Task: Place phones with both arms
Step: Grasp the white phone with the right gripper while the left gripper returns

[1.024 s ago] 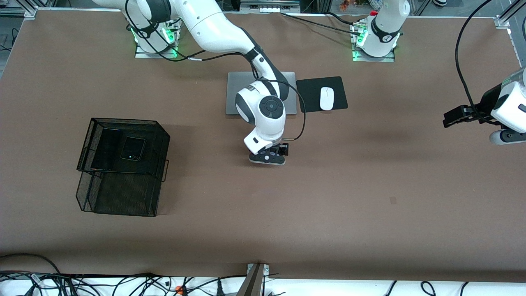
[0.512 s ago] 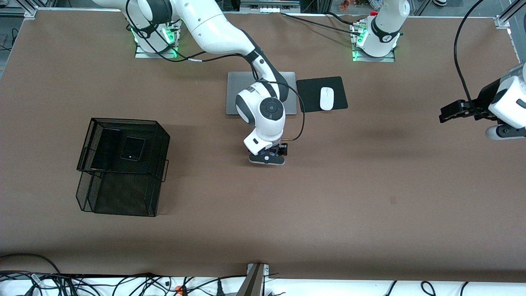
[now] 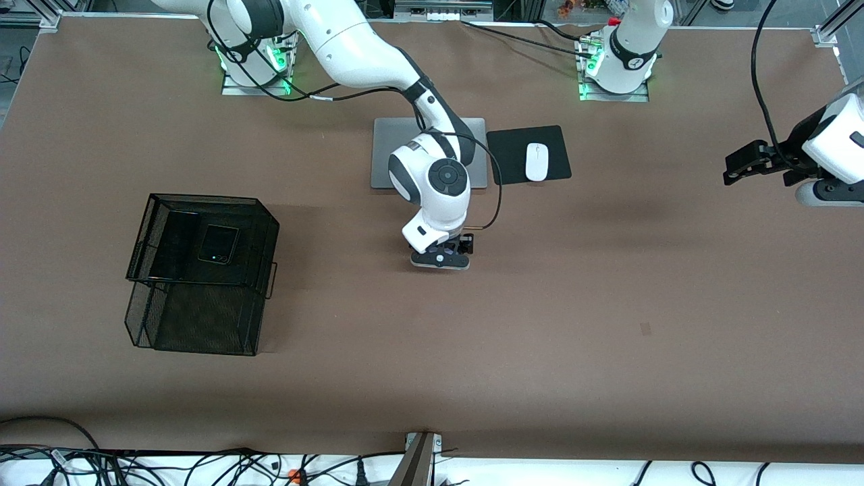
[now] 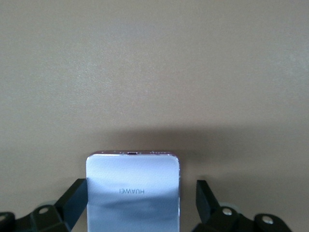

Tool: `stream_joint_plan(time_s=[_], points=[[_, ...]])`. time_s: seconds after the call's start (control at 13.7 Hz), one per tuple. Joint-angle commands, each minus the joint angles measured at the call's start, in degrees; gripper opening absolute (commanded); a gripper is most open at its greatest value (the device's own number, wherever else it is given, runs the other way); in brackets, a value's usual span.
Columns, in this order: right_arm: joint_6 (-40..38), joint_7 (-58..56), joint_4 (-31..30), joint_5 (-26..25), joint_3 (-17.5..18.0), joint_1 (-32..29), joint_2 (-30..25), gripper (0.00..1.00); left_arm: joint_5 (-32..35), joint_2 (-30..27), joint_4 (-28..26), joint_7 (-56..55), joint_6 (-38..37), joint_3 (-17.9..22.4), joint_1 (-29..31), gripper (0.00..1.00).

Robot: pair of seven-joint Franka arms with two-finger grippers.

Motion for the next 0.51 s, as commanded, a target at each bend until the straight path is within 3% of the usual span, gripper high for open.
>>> stream_joint_plan(time_s=[0.0,0.44], points=[[0.1,-0.4,0.2,0.8,-0.5,0.8,0.5,0.99,-1.5,-1.3,-1.3,5.7,-0.5,3.1,-1.5,1.00],[1.4,-0.3,-0.3,0.7,-0.4,1.3,1.1,0.99,-5.1,-1.2,-1.1,3.3,-0.6,3.7,-1.6,1.00]])
